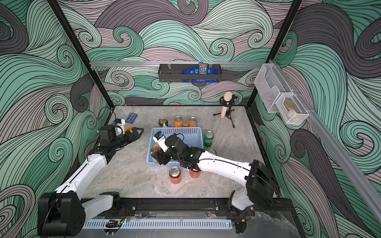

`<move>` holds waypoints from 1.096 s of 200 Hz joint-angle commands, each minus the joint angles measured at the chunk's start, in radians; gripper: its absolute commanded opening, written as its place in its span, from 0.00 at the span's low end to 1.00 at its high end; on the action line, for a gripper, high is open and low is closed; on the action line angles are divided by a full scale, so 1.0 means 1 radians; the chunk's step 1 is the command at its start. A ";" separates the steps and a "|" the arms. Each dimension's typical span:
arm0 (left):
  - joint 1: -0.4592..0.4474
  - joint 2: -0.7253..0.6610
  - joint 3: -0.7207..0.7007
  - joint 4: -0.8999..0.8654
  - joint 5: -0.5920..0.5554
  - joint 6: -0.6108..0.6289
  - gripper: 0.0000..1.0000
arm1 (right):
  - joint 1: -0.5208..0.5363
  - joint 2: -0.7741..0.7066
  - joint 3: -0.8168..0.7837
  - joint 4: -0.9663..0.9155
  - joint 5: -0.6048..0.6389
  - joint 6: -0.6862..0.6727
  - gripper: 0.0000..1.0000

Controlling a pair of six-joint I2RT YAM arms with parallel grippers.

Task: Take out the drinks from the basket
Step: Place the drink at the center of the board.

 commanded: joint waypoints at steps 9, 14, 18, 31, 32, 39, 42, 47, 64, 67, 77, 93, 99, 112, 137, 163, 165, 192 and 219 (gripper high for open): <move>0.004 -0.005 0.007 0.014 0.003 -0.001 0.99 | 0.037 -0.068 -0.007 0.150 -0.016 -0.015 0.57; 0.004 -0.005 0.007 0.014 0.003 -0.001 0.99 | 0.047 -0.070 -0.008 0.153 -0.004 -0.015 0.57; 0.004 -0.005 0.007 0.013 0.003 -0.001 0.99 | 0.055 -0.072 -0.011 0.155 0.010 -0.015 0.56; 0.004 -0.005 0.006 0.009 0.004 -0.002 0.99 | 0.080 -0.074 -0.019 0.159 0.035 -0.022 0.56; 0.004 -0.005 0.006 0.009 0.004 -0.002 0.99 | 0.081 -0.073 -0.019 0.160 0.035 -0.022 0.56; 0.004 -0.005 0.004 0.011 0.004 -0.004 0.99 | 0.090 -0.072 -0.021 0.162 0.043 -0.024 0.56; 0.004 -0.003 0.004 0.012 0.004 -0.006 0.99 | 0.097 -0.072 -0.022 0.161 0.045 -0.025 0.56; 0.004 -0.003 0.004 0.014 0.004 -0.007 0.99 | 0.103 -0.070 -0.022 0.161 0.049 -0.027 0.56; 0.004 0.000 0.004 0.017 0.007 -0.011 0.99 | 0.126 -0.061 -0.029 0.160 0.059 -0.033 0.56; 0.004 0.000 0.003 0.017 0.007 -0.010 0.99 | 0.130 -0.061 -0.031 0.160 0.060 -0.033 0.56; 0.004 0.000 0.002 0.015 0.007 -0.010 0.99 | 0.143 -0.054 -0.036 0.163 0.067 -0.036 0.56; 0.004 -0.003 0.003 0.015 0.007 -0.010 0.98 | 0.157 -0.042 -0.048 0.164 0.077 -0.035 0.56; 0.004 -0.003 0.001 0.016 0.007 -0.011 0.99 | 0.162 -0.037 -0.052 0.166 0.079 -0.033 0.56; 0.004 -0.004 0.002 0.017 0.007 -0.010 0.99 | 0.170 -0.025 -0.059 0.172 0.082 -0.030 0.56; 0.004 -0.002 0.002 0.017 0.007 -0.010 0.99 | 0.188 -0.003 -0.079 0.206 0.081 -0.026 0.56; 0.004 -0.003 0.002 0.017 0.009 -0.010 0.99 | 0.199 0.023 -0.085 0.227 0.082 -0.023 0.56; 0.004 -0.003 0.002 0.017 0.009 -0.010 0.99 | 0.199 0.025 -0.085 0.227 0.082 -0.022 0.56; 0.004 -0.001 0.002 0.017 0.009 -0.011 0.99 | 0.210 0.054 -0.086 0.234 0.082 -0.026 0.56; 0.004 -0.002 0.002 0.020 0.009 -0.013 0.99 | 0.219 0.082 -0.095 0.248 0.085 -0.027 0.55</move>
